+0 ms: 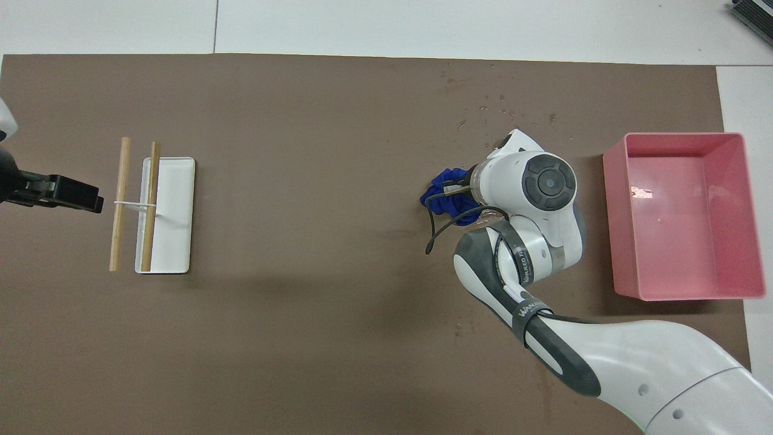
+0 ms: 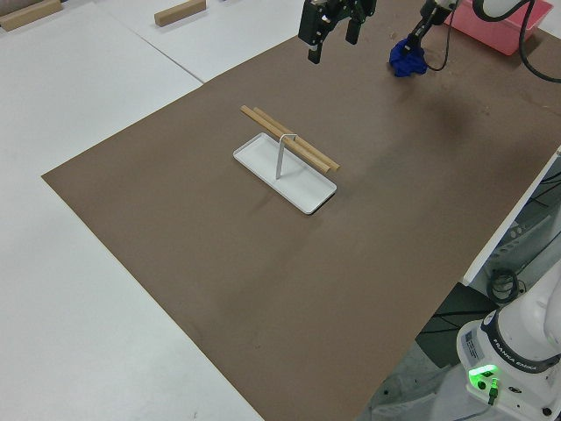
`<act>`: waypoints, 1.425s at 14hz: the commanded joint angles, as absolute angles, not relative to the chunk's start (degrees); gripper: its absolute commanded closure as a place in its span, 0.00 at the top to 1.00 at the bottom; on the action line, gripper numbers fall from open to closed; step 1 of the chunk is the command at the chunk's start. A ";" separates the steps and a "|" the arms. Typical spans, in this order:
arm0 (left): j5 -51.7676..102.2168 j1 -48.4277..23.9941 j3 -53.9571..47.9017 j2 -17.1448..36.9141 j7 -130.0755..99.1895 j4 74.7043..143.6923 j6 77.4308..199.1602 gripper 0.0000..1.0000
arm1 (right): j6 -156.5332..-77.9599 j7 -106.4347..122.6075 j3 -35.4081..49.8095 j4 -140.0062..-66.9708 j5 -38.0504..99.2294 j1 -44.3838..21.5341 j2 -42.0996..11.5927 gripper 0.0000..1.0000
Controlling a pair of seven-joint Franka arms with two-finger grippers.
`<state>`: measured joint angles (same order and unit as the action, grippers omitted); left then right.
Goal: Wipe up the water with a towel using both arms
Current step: 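Wipe the towel across the water spill with the right gripper, then wipe the towel back and forth over the wet area with the right gripper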
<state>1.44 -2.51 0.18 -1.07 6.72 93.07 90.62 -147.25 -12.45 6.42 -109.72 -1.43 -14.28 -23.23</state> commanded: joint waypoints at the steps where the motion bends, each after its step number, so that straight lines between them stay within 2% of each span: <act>1: 0.70 -2.03 -0.08 -2.90 7.12 95.10 90.97 1.00 | -145.91 -13.97 7.12 -110.21 0.53 -15.12 -25.05 0.00; 11: 0.79 -2.02 -0.62 -2.90 6.68 95.88 93.33 1.00 | -135.19 -24.26 10.63 -113.38 1.58 -15.21 -21.98 0.00; 14: 3.25 -1.84 -0.62 -2.81 4.57 95.54 94.04 1.00 | -130.53 -23.12 10.63 -116.52 1.50 -15.21 -18.56 0.00; 17: 3.08 -2.37 -0.62 -2.90 5.10 95.89 93.52 1.00 | -130.25 -21.36 10.46 -121.72 0.36 -15.12 -15.13 0.00; 20: 3.16 -2.46 -0.62 -3.25 5.01 96.15 92.73 1.00 | -131.91 -17.07 10.20 -121.73 -4.98 -12.41 -15.38 0.00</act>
